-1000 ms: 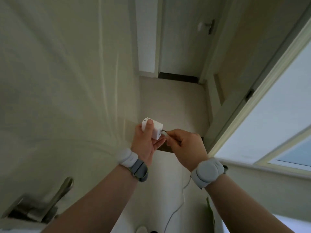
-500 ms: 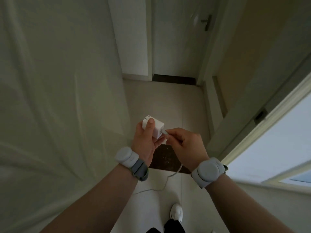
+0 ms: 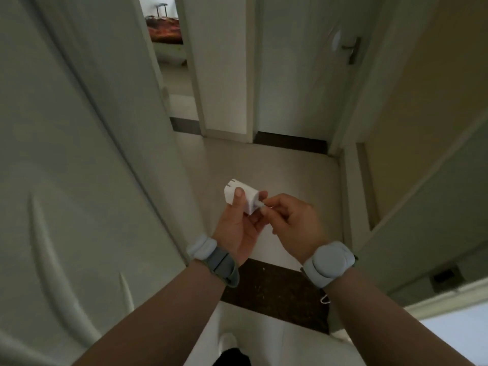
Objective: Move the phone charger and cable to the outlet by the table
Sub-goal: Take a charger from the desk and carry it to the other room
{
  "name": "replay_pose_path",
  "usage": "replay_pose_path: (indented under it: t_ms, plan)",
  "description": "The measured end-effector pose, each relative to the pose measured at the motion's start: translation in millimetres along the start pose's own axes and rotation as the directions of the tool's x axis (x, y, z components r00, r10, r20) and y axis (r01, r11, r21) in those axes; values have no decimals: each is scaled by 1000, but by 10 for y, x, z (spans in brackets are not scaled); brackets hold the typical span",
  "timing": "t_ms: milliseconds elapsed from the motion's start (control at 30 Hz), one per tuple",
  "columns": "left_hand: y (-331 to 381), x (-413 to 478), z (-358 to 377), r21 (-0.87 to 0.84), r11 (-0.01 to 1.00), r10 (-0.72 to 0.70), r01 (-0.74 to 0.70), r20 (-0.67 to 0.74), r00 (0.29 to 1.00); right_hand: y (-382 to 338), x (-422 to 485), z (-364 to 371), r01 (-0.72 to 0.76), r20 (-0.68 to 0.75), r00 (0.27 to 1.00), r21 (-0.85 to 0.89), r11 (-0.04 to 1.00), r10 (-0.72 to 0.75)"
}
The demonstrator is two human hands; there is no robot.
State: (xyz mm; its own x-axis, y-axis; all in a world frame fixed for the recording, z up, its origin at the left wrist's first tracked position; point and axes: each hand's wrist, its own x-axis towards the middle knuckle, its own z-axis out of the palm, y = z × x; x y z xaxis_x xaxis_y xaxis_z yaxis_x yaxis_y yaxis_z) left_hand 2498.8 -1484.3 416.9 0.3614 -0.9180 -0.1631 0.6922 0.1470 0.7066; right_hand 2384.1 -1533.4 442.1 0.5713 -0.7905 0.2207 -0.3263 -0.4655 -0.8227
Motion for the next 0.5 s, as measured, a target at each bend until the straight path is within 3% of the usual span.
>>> replay_pose_path:
  t_ms: [133, 233, 300, 400, 500]
  plan:
    - [114, 735, 64, 62, 998, 8, -8, 6, 1000, 381, 608, -46, -89, 82, 993, 1, 996, 89]
    - [447, 1569, 33, 89, 988, 136, -126, -121, 983, 944, 1259, -68, -182, 197, 957, -174, 968, 215]
    - [665, 1902, -64, 226, 949, 263, -221, -176, 949, 1231, 1492, -96, -223, 224, 927, -313, 923, 300]
    - [958, 2555, -203, 627, 720, 479, -298, -137, 867, 1567, 2091, -149, -242, 222, 912, -388, 890, 344]
    - [1086, 3091, -140, 811, 490, 496, -320, 42, 867, 1554, 2731, -194, -216, 171, 954, -181, 960, 247]
